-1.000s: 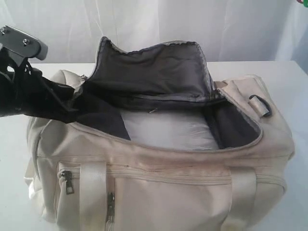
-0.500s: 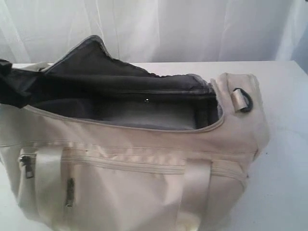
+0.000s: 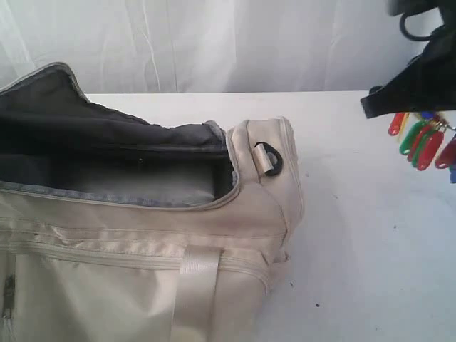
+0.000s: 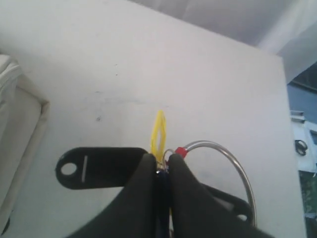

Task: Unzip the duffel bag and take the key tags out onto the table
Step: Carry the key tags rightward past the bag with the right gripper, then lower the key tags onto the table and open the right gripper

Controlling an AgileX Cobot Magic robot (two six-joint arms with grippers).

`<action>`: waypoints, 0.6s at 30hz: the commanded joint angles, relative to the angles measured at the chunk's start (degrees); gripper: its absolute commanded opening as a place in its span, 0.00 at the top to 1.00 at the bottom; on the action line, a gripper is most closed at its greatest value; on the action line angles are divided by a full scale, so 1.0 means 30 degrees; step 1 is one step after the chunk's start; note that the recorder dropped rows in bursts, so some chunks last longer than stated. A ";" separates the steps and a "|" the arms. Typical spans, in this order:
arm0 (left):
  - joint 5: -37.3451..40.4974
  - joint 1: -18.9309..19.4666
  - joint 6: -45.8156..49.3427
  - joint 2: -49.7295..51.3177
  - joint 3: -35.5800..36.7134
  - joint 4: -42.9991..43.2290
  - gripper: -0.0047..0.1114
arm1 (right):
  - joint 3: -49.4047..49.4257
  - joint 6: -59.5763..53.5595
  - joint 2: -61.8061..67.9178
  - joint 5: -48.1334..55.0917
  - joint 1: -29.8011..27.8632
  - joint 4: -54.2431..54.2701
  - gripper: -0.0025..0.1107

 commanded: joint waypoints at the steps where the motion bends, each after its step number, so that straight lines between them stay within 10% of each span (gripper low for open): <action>1: 0.0264 0.0097 0.3065 -0.0494 -0.0265 -0.0368 0.96 | 0.0044 -0.0719 0.1538 -0.0386 -0.0065 0.1691 0.98; 18: 0.1660 0.0097 0.2403 -0.0494 -0.0265 -0.0368 0.96 | 0.0044 -0.0719 0.7129 -0.3676 -0.0065 0.3673 0.98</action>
